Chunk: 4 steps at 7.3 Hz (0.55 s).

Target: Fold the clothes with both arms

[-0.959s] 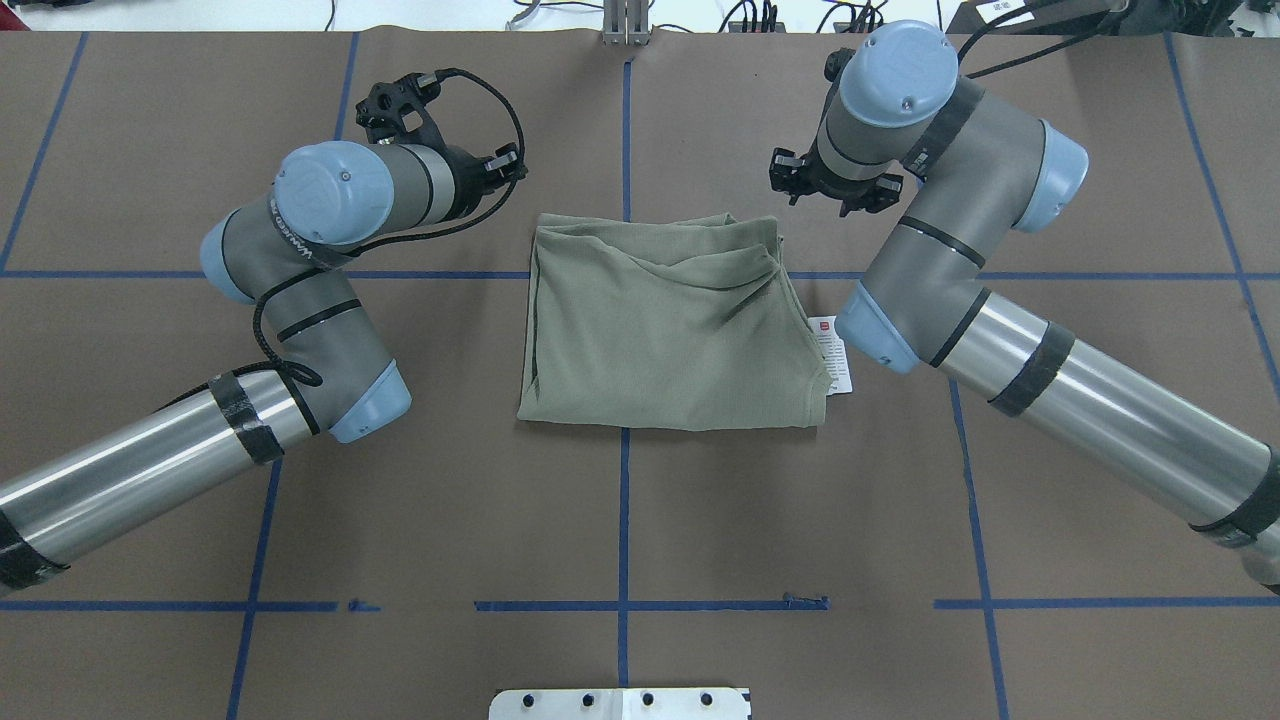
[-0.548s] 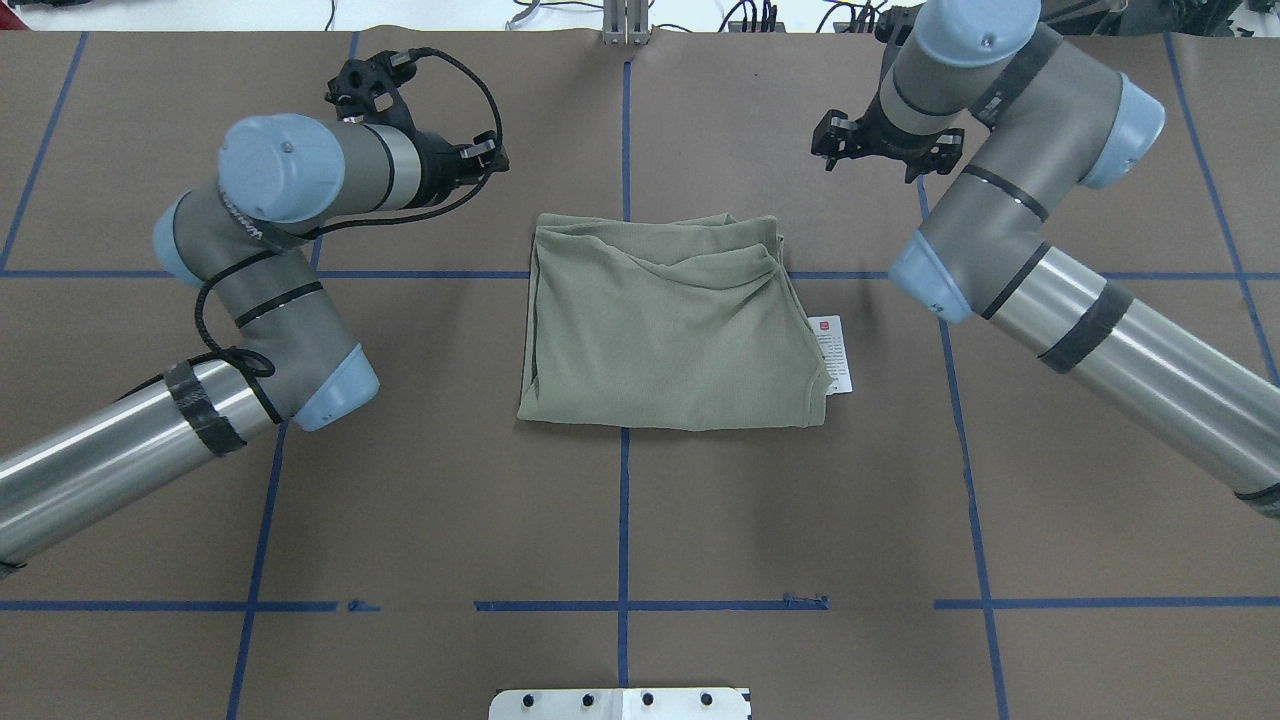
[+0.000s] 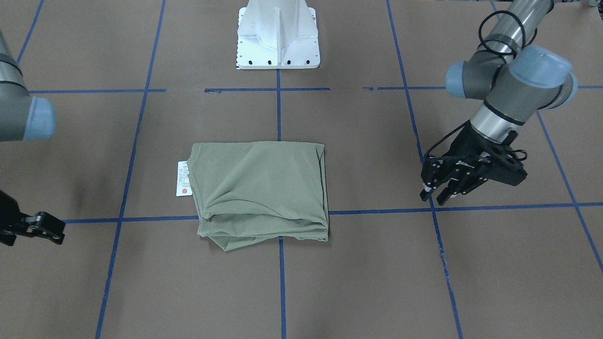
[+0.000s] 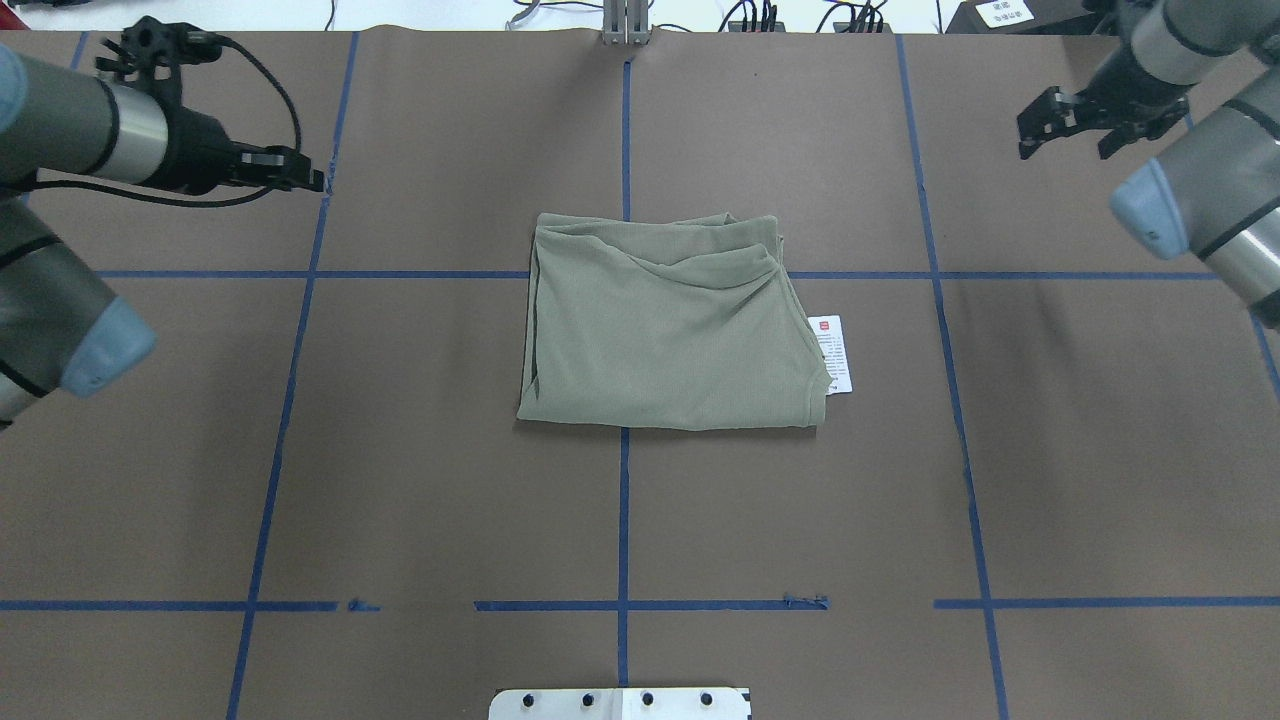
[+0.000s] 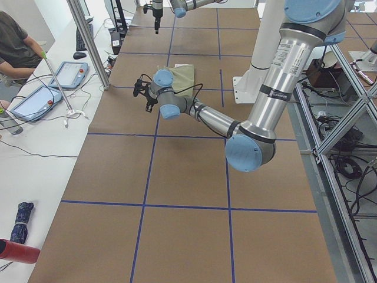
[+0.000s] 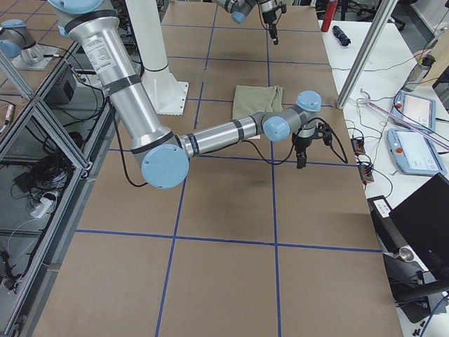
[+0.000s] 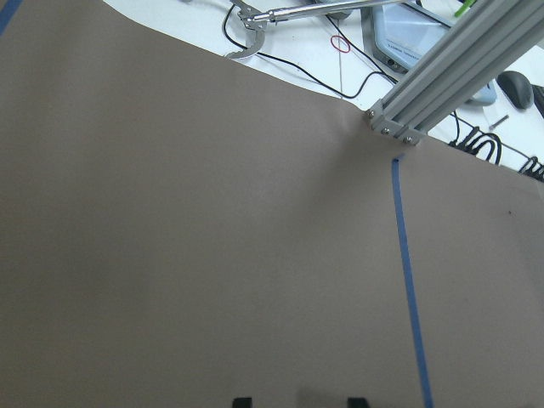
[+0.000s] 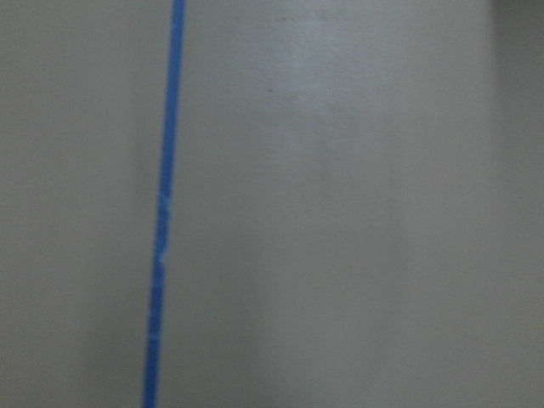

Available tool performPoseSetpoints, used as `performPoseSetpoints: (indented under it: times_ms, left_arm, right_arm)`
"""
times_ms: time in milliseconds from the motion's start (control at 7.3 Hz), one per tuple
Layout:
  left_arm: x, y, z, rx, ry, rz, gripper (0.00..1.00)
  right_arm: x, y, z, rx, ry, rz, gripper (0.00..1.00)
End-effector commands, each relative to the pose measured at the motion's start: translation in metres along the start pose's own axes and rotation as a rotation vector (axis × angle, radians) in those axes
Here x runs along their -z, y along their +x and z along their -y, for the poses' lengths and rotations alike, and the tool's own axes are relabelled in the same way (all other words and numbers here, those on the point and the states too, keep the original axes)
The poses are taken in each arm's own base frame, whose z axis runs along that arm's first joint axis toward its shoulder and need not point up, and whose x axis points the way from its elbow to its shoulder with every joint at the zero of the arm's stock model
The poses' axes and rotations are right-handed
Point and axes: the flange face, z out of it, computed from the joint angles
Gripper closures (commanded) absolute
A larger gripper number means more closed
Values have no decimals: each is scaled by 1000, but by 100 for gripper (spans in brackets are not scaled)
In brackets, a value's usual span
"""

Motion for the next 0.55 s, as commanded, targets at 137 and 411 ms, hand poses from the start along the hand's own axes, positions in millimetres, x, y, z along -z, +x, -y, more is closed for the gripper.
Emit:
performPoseSetpoints:
  times_ms: [137,411]
  left_arm:
    - [100,-124,-24,-205,-122,153,52]
    - [155,-151,-9,-227,-199,199,51]
  right_arm:
    - [6,146,-52,23,-45,-10,0]
    - [4,182,-81,42,-64,-20,0]
